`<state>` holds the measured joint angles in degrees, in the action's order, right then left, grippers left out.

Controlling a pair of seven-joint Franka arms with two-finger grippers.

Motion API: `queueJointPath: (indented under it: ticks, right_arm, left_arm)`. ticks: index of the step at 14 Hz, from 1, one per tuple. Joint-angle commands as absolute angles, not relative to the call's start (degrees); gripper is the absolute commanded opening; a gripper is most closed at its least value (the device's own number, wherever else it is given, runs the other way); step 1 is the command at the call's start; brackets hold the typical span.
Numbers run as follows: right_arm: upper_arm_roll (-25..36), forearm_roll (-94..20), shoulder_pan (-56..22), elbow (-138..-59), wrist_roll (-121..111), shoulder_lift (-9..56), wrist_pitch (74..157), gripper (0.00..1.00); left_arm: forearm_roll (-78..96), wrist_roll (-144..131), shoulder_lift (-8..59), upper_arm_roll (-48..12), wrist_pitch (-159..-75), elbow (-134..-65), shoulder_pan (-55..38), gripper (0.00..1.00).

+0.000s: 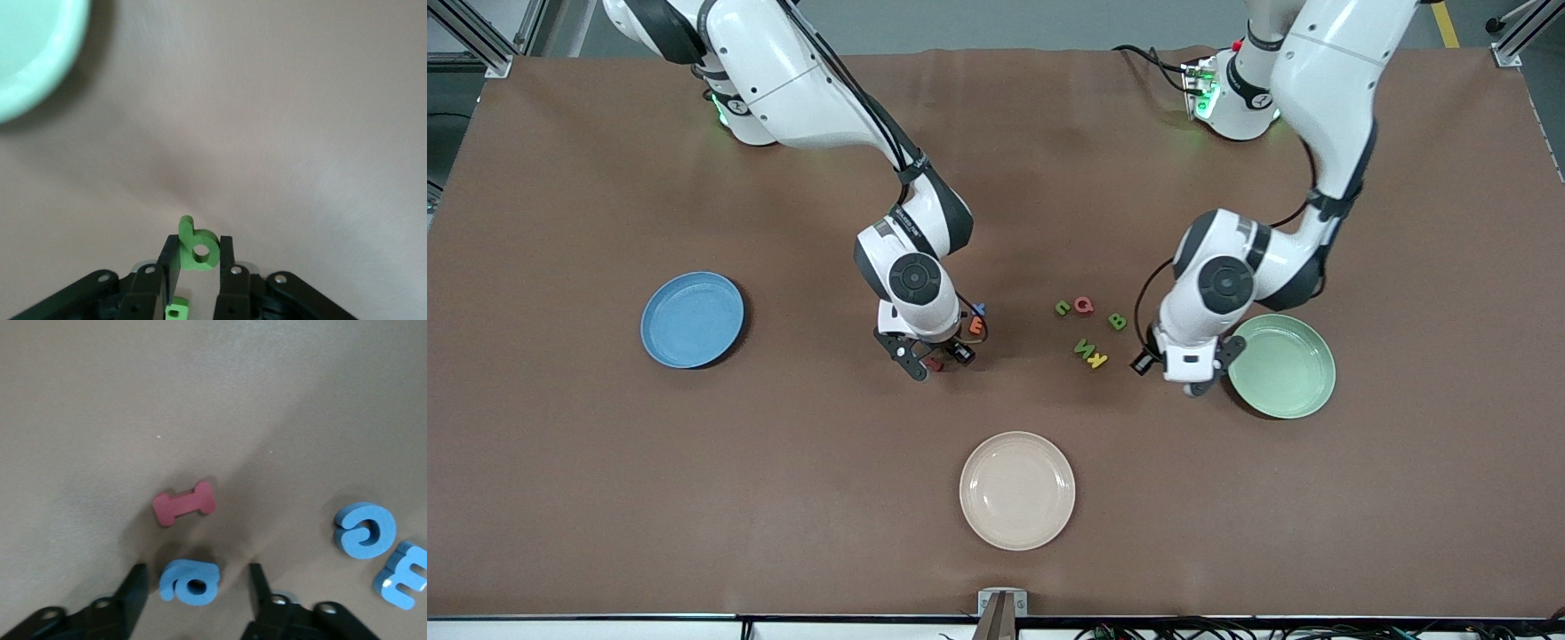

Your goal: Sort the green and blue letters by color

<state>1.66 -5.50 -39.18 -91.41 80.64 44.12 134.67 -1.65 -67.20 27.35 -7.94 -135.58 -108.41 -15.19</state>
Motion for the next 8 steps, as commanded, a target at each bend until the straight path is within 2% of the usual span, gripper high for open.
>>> queueJointPath:
  ticks: [1, 4, 5, 8]
  right_arm:
    - [2.2, -5.0, -39.8, -90.5, 81.9, 44.9, 134.3, 0.45]
    - [2.2, -5.1, -39.8, -90.5, 81.9, 44.9, 134.2, 0.12]
    - [2.2, -5.1, -39.7, -90.4, 81.7, 44.8, 134.1, 0.04]
    - [2.3, -5.2, -37.3, -87.9, 78.8, 43.8, 129.8, 0.01]
  left_arm:
    - [-2.6, -60.8, 22.2, -8.0, -131.2, -109.5, -11.8, 0.0]
    - [-2.6, -48.9, 21.3, -8.0, -129.1, -110.0, -5.5, 0.0]
    - [-2.6, -45.7, 21.5, -8.0, -128.4, -110.1, -3.5, 0.0]
    - [-2.6, -35.6, 22.8, -8.1, -127.7, -110.8, 2.5, 0.0]
